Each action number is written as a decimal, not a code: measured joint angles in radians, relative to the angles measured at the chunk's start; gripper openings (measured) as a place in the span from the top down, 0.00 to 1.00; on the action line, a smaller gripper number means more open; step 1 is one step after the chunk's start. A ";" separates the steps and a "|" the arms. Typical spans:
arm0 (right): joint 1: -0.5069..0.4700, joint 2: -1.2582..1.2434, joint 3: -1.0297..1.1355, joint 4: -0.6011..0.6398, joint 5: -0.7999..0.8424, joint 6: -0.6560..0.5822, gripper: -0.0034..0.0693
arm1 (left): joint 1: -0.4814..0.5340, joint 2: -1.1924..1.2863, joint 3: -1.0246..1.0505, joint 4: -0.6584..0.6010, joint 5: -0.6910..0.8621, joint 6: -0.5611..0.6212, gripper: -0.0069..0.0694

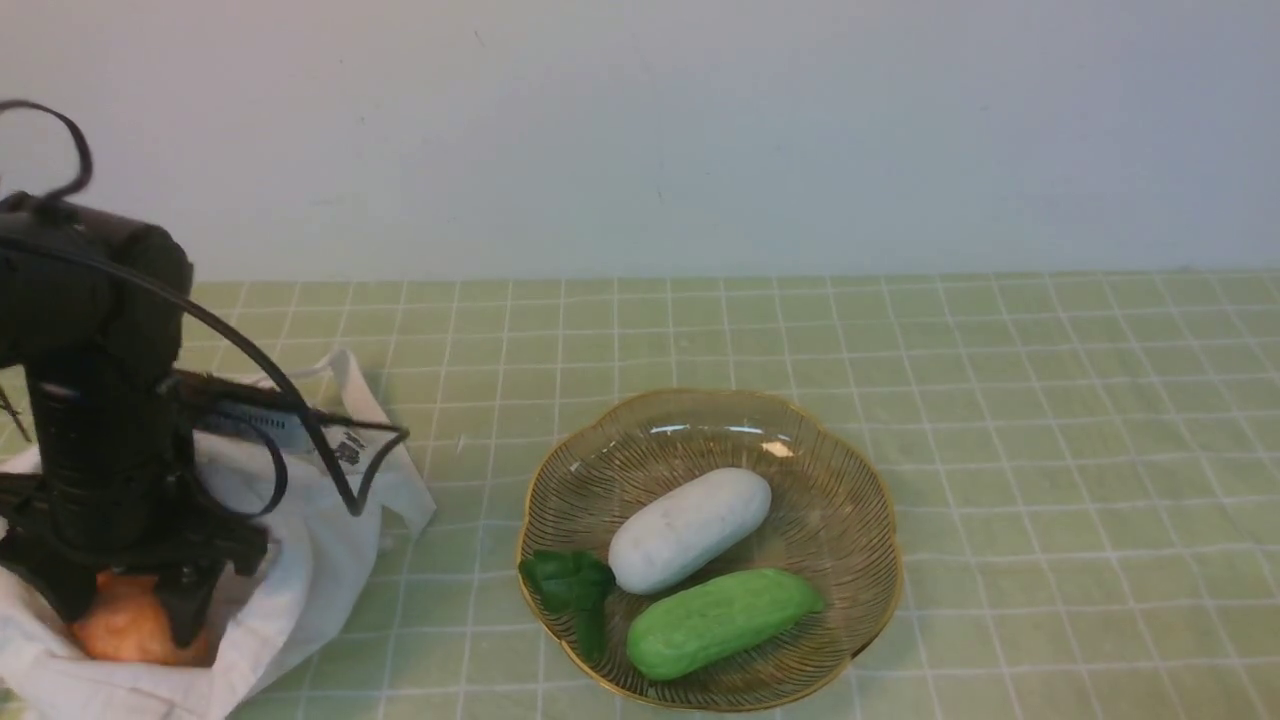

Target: Take vegetables from bag on green coffee tablecloth place on plate.

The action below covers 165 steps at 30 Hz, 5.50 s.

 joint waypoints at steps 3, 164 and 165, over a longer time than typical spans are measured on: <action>0.000 0.000 0.000 0.000 0.000 0.000 0.97 | 0.000 -0.111 -0.009 -0.043 0.002 0.018 0.26; 0.000 0.000 0.000 0.000 0.000 0.000 0.97 | -0.022 -1.670 1.149 -0.163 -0.817 0.079 0.92; 0.000 0.000 0.000 0.000 0.000 0.000 0.97 | -0.022 -1.670 1.149 -0.169 -0.817 0.102 0.92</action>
